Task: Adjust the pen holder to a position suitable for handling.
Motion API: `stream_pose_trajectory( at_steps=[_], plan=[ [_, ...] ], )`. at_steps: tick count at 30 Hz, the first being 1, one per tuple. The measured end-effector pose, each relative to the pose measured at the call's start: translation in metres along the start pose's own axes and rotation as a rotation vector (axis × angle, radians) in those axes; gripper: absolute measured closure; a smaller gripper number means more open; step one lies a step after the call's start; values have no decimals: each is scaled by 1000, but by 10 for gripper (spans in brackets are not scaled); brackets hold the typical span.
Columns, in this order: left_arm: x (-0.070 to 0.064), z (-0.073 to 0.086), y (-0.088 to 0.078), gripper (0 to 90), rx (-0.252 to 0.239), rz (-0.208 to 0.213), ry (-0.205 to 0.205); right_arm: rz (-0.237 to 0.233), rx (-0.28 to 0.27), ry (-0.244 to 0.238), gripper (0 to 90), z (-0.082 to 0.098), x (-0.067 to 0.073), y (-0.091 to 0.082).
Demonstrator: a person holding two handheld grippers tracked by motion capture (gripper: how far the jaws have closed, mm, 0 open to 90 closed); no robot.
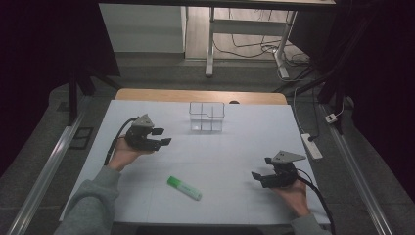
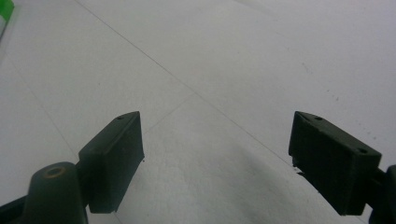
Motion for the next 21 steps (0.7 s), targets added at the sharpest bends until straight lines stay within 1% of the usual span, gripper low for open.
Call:
stream_pose_trajectory(
  at_steps=[2, 4, 6, 8, 10, 12, 14, 19, 21],
  plan=[
    [-4, 3, -6, 437, -9, -2, 4, 0, -1, -1, 174, 0, 0, 0],
    [-8, 7, -11, 426, -15, 6, 0, 0, -4, -1, 175, 0, 0, 0],
    [-11, 11, -15, 419, -5, 12, -2, 0, -8, -1, 175, 0, 0, 0],
    [-17, 18, -19, 403, 8, 9, -5, 1, -8, -3, 175, 0, 0, 0],
    [-22, 25, -25, 394, 9, 3, -7, 1, -9, -4, 175, -1, 0, 0],
    [-26, 33, -31, 390, 11, -4, -18, 0, -11, -4, 175, -1, 1, 0],
    [-30, 43, -37, 384, 5, -21, -45, 0, -10, -6, 176, -1, 0, 0],
    [-37, 67, -49, 383, 0, -52, -87, -1, -17, -7, 176, -2, 1, -1],
    [-38, 74, -52, 383, -1, -62, -92, -6, -24, -8, 179, -2, 1, 0]
  ],
)
Point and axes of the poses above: each handheld gripper's, and its own axes: y roughly forward along the jaws, z roughly out of its underside, x roughly to its left, the point moved 1 cm from there along y, roughly forward along the jaws, and after that the axes turned 1 degree about -z, right-handed, at the moved point
